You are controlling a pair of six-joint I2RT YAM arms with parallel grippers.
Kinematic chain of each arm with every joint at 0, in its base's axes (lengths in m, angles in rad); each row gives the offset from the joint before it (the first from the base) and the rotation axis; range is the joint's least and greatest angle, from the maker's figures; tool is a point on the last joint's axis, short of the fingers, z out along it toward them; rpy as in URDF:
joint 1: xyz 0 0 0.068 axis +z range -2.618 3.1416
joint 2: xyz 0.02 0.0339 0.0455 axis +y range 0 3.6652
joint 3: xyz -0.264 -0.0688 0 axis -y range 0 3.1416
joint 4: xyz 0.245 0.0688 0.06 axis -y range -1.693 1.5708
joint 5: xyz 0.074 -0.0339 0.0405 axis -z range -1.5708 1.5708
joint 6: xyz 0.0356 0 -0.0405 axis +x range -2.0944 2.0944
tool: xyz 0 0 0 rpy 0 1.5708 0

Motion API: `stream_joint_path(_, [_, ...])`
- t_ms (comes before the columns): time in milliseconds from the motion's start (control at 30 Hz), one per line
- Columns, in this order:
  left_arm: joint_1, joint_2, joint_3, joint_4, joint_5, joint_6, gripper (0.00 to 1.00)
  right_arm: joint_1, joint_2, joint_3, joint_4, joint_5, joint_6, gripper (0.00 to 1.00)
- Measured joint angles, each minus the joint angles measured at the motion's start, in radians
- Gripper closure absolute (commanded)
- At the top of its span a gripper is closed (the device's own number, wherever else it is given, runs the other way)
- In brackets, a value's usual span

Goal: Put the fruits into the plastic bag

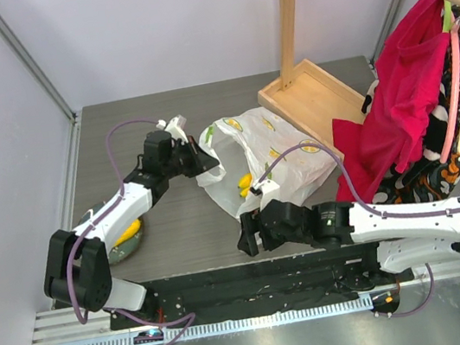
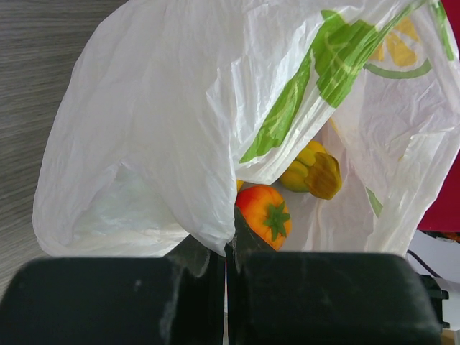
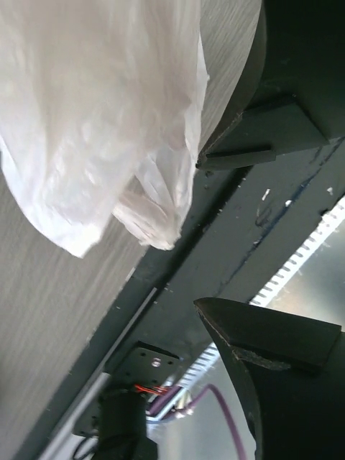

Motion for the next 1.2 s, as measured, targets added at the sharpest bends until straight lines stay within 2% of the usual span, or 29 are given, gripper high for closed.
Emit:
stream_joint_path(300, [0.001, -0.001, 0.002, -0.016, 0.004, 0.004, 1.00, -0.001, 0.121, 0.016, 0.106, 0.083, -0.014, 0.23])
stream_joint_path(400, [0.002, -0.001, 0.005, -0.029, 0.004, 0.005, 1.00, -0.013, 0.189, 0.048, 0.122, 0.091, -0.019, 0.30])
stream_joint_path(500, [0.002, -0.001, 0.015, -0.043, 0.005, 0.006, 1.00, -0.024, 0.233, 0.070, 0.138, 0.097, -0.027, 0.96])
stream_joint_path(533, [0.002, -0.002, 0.018, -0.049, 0.005, 0.008, 1.00, -0.026, 0.240, 0.076, 0.144, 0.099, -0.039, 0.99])
stream_joint_path(633, [0.010, -0.010, 0.039, -0.085, 0.011, 0.009, 1.00, -0.033, 0.240, 0.111, 0.146, 0.098, -0.068, 0.99])
stream_joint_path(767, [0.058, -0.042, 0.144, -0.179, 0.034, 0.013, 1.00, -0.042, 0.190, 0.276, 0.101, 0.109, -0.158, 0.99])
stream_joint_path(900, [0.151, -0.043, 0.409, -0.291, 0.090, 0.015, 1.00, -0.073, 0.058, 0.512, 0.065, 0.156, -0.280, 0.99])
stream_joint_path(1000, [0.211, -0.022, 0.619, -0.313, 0.166, 0.005, 1.00, -0.126, -0.040, 0.636, 0.061, 0.202, -0.355, 0.99])
stream_joint_path(1067, [0.251, 0.011, 0.752, -0.308, 0.232, -0.005, 1.00, -0.176, -0.095, 0.661, 0.066, 0.232, -0.393, 0.99])
stream_joint_path(1200, [0.291, 0.088, 0.842, -0.312, 0.321, -0.021, 1.00, -0.267, -0.153, 0.604, 0.065, 0.265, -0.414, 0.99])
